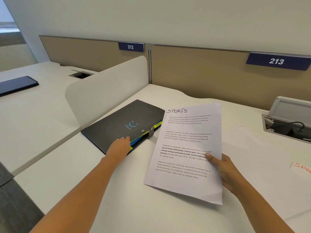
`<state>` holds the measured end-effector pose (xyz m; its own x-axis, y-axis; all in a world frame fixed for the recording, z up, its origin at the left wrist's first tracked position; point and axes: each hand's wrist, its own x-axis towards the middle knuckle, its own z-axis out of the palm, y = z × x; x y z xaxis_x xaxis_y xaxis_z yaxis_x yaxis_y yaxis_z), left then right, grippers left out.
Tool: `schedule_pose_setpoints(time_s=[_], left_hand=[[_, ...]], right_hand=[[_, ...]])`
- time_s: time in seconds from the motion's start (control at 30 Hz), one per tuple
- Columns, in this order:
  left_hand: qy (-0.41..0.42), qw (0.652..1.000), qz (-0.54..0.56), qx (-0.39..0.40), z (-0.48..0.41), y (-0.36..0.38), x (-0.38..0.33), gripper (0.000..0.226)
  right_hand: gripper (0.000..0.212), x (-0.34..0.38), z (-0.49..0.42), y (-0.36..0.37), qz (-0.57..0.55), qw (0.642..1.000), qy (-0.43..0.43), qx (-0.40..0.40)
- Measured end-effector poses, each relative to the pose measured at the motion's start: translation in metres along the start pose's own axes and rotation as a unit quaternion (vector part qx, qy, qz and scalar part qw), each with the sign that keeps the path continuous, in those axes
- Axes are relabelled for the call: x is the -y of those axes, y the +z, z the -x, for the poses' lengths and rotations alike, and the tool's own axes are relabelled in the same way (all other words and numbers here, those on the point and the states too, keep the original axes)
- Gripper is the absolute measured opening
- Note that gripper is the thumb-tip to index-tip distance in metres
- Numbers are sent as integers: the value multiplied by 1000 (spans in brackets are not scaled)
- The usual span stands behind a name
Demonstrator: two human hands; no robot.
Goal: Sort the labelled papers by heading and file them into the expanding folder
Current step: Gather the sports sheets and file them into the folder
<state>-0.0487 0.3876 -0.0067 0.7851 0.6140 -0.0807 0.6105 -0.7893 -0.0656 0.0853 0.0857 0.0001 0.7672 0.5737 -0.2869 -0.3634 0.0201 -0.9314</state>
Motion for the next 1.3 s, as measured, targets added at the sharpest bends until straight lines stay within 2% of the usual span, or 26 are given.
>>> schedule_pose_setpoints(time_s=[0.1, 0.37, 0.5, 0.6, 0.7, 0.83, 1.07, 1.2, 1.3], left_hand=[[22, 1000, 12, -6, 2, -4, 3, 35], [18, 998, 58, 5, 5, -13, 7, 39], [21, 997, 72, 13, 4, -17, 11, 51], [41, 998, 39, -5, 5, -13, 12, 71], [107, 993, -33, -27, 12, -8, 9, 81], [116, 988, -104, 20, 6, -2, 11, 73], [103, 984, -141, 26, 8, -7, 6, 59], [109, 983, -146, 33, 12, -21, 8, 76], [103, 990, -91, -16, 14, -33, 12, 85]], right_hand=[[15, 0, 0, -1, 0, 1000, 0, -2], [16, 2, 4, 1, -6, 1000, 0, 11], [18, 5, 5, 2, -14, 1000, -5, 14], [22, 5, 5, 3, -25, 1000, -4, 5], [26, 4, 5, 4, -33, 999, 0, 6], [27, 6, 5, 5, -34, 999, 4, 2], [22, 13, 8, 7, -30, 1000, 3, 3], [20, 16, 10, 8, -36, 999, -2, -1], [19, 21, 8, 12, -55, 998, -1, -12]])
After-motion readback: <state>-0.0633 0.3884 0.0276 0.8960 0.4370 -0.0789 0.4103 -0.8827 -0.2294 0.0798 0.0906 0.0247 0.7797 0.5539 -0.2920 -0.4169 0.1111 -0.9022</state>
